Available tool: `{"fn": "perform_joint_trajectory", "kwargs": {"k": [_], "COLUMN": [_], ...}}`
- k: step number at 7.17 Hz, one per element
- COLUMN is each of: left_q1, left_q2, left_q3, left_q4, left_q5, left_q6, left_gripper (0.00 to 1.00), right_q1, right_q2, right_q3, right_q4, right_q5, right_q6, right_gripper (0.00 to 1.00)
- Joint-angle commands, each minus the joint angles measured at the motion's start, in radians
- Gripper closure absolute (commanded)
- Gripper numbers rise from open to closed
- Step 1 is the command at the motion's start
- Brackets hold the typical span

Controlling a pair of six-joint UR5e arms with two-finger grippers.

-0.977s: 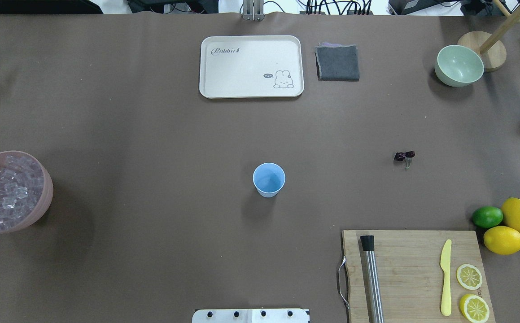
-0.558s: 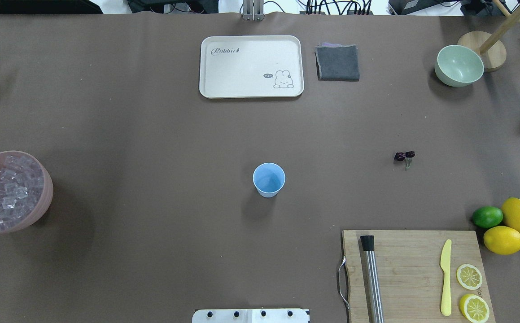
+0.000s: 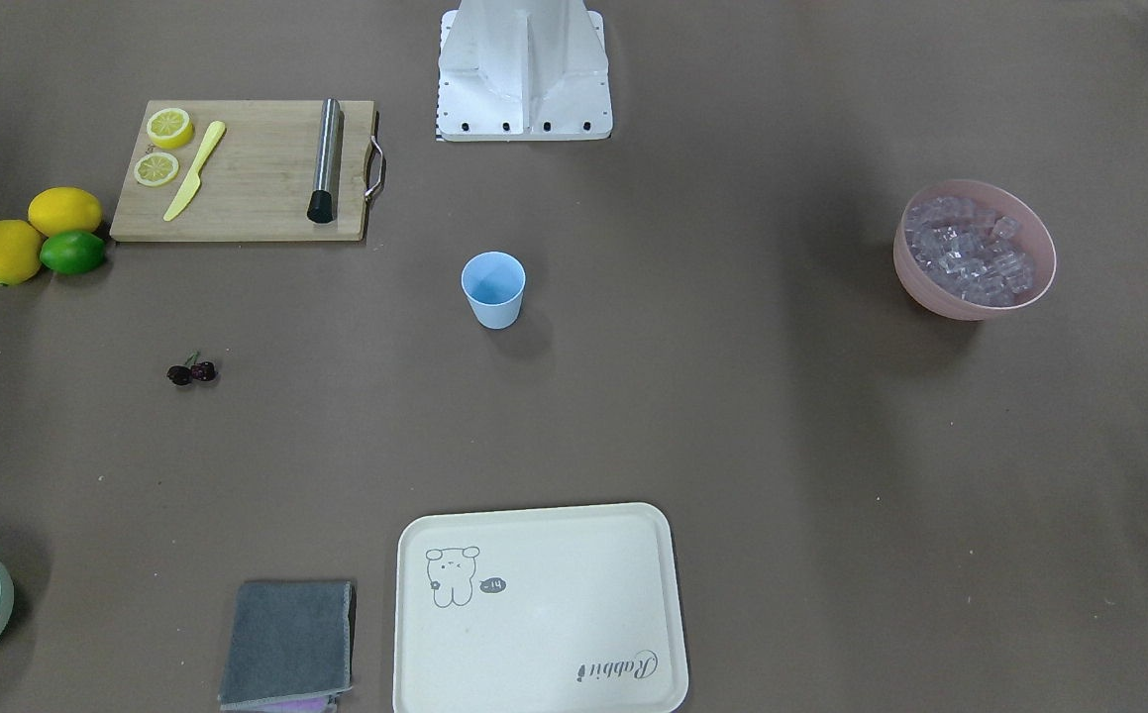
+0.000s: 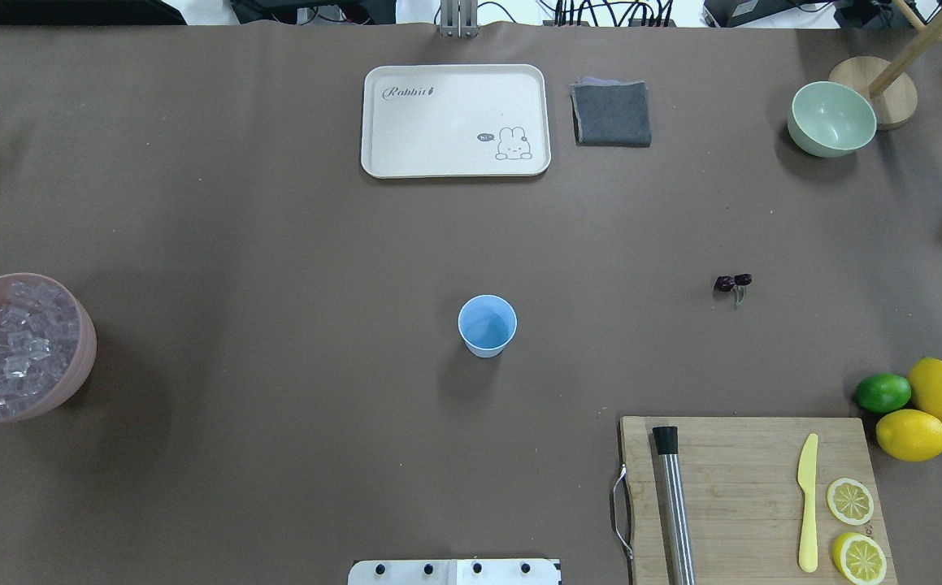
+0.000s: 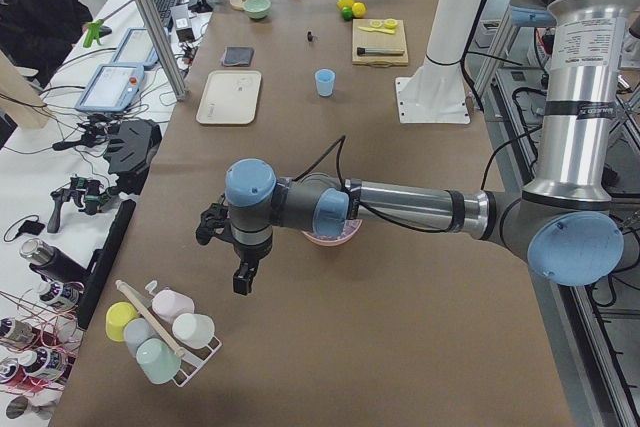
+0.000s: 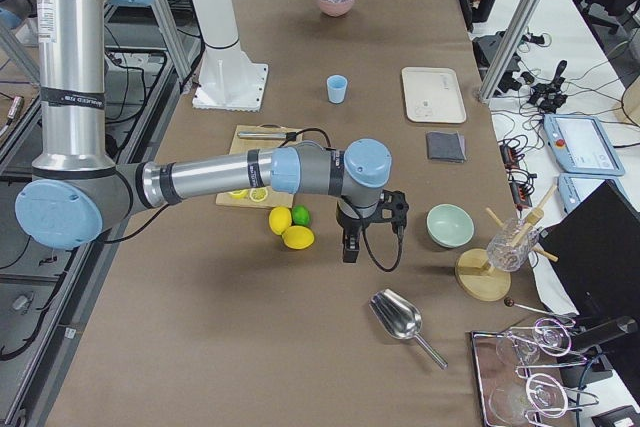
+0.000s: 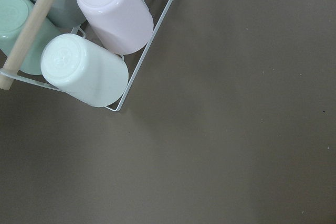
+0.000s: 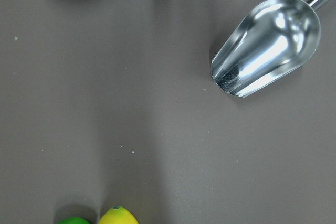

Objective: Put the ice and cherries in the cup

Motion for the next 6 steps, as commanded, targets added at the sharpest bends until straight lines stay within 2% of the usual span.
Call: {"fn": "perform_joint_trajectory", "kwargs": {"k": [1, 6], "left_q1": [0.001, 0.001], "left_q2": [0.003, 0.004], "left_q3": [0.000, 0.007], "left_q4": [0.000, 0.000], "left_q5": [0.000, 0.003], "left_q6": [0.000, 0.000], "left_gripper": [0.02, 0.02], "right_q1": [0.001, 0.000], "right_q2": [0.001, 0.001], "right_q3": [0.001, 0.001], "right_q4": [0.000, 0.000], "right_q5": [0.000, 0.000], "right_q6": [0.000, 0.000], "right_gripper": [0.00, 0.00]}}
